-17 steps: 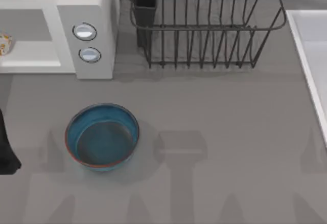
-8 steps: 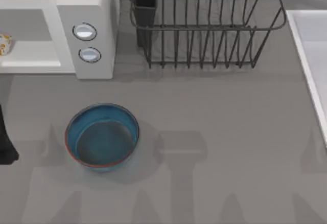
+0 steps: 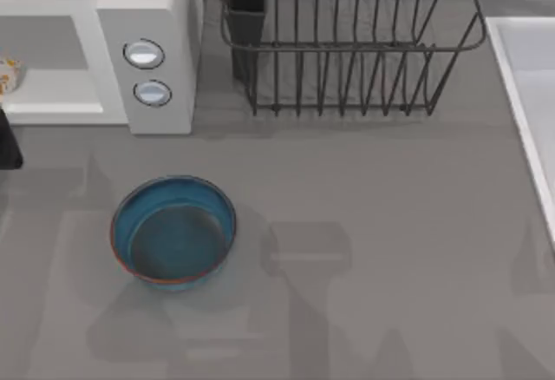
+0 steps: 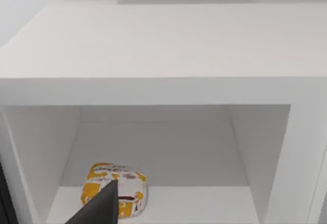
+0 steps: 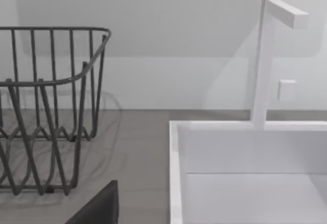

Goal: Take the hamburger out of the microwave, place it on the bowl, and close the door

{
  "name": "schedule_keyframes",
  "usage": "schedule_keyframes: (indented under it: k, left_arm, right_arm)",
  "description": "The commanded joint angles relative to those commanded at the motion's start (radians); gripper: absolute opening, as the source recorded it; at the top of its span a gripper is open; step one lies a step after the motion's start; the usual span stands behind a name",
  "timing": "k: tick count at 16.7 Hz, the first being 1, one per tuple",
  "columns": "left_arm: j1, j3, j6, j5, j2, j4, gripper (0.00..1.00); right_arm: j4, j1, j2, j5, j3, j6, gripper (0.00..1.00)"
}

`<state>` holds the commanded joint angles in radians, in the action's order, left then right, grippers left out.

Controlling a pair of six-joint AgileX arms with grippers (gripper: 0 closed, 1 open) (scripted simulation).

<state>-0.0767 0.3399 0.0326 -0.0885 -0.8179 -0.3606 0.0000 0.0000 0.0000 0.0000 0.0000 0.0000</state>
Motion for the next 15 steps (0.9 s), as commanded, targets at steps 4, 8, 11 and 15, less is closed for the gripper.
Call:
schedule_keyframes:
  k: [4, 8, 11, 15]
  left_arm:
    - [-0.041, 0.176, 0.019, -0.045, -0.432, -0.186, 1.00]
    - [-0.083, 0.354, 0.037, -0.091, -0.863, -0.373, 1.00]
    - [-0.112, 0.476, 0.050, -0.122, -1.156, -0.502, 1.00]
    - [-0.142, 0.606, 0.063, -0.155, -1.467, -0.639, 1.00]
  right_arm:
    - [0.000, 0.000, 0.000, 0.000, 0.000, 0.000, 1.00]
    - [0.000, 0.000, 0.000, 0.000, 0.000, 0.000, 1.00]
    - [0.000, 0.000, 0.000, 0.000, 0.000, 0.000, 1.00]
    - [0.000, 0.000, 0.000, 0.000, 0.000, 0.000, 1.00]
